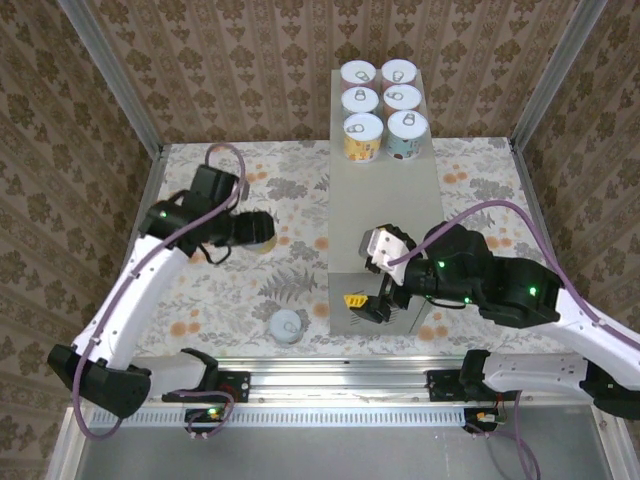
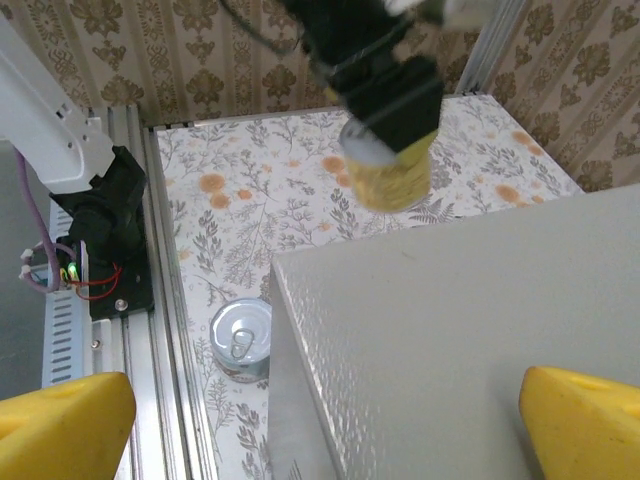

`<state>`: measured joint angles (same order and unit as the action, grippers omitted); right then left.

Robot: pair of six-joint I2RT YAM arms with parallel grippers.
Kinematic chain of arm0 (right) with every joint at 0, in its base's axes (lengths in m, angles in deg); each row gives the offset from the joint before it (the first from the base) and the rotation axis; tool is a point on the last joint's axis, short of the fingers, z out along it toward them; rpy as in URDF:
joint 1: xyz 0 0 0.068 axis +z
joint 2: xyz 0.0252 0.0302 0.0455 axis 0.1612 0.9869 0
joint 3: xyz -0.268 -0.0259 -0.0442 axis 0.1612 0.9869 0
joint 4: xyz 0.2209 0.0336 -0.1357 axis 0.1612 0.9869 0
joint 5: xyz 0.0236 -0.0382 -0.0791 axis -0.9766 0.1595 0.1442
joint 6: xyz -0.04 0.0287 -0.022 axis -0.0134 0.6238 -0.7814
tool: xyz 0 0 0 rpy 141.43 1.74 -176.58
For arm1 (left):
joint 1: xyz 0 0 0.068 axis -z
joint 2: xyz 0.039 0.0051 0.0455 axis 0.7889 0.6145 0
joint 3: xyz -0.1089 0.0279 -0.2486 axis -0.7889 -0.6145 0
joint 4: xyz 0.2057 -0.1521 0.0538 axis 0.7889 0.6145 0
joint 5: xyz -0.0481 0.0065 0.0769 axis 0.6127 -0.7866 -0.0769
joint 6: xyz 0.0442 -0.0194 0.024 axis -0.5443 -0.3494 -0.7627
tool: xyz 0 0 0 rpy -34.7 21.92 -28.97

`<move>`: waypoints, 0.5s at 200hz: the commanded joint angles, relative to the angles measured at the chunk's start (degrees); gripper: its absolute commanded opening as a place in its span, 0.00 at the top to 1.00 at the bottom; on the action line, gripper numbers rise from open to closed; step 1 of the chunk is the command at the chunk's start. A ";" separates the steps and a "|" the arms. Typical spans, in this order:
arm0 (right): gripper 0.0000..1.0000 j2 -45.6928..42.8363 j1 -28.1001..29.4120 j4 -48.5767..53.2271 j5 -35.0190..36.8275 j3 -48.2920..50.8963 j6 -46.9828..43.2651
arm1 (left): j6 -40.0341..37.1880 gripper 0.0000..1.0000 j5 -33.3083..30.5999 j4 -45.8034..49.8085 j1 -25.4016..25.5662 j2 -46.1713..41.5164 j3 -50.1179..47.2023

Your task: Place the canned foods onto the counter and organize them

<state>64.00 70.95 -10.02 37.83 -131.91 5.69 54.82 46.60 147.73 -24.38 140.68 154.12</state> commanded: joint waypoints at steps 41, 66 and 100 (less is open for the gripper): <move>0.00 -5.19 0.40 -8.18 6.44 5.09 -3.88 | -13.78 0.38 21.97 3.56 0.01 4.69 22.00; 0.00 -4.30 0.38 -10.63 6.91 5.24 -6.01 | -15.57 0.38 28.25 4.40 0.80 5.51 27.38; 0.00 -1.33 0.51 -14.89 5.65 3.46 -7.27 | -17.43 0.38 33.91 4.73 4.65 6.40 31.45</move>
<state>60.88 70.95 -19.22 42.58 -127.24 0.64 40.90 71.95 153.15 -22.21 147.11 182.01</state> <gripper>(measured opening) 0.999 0.695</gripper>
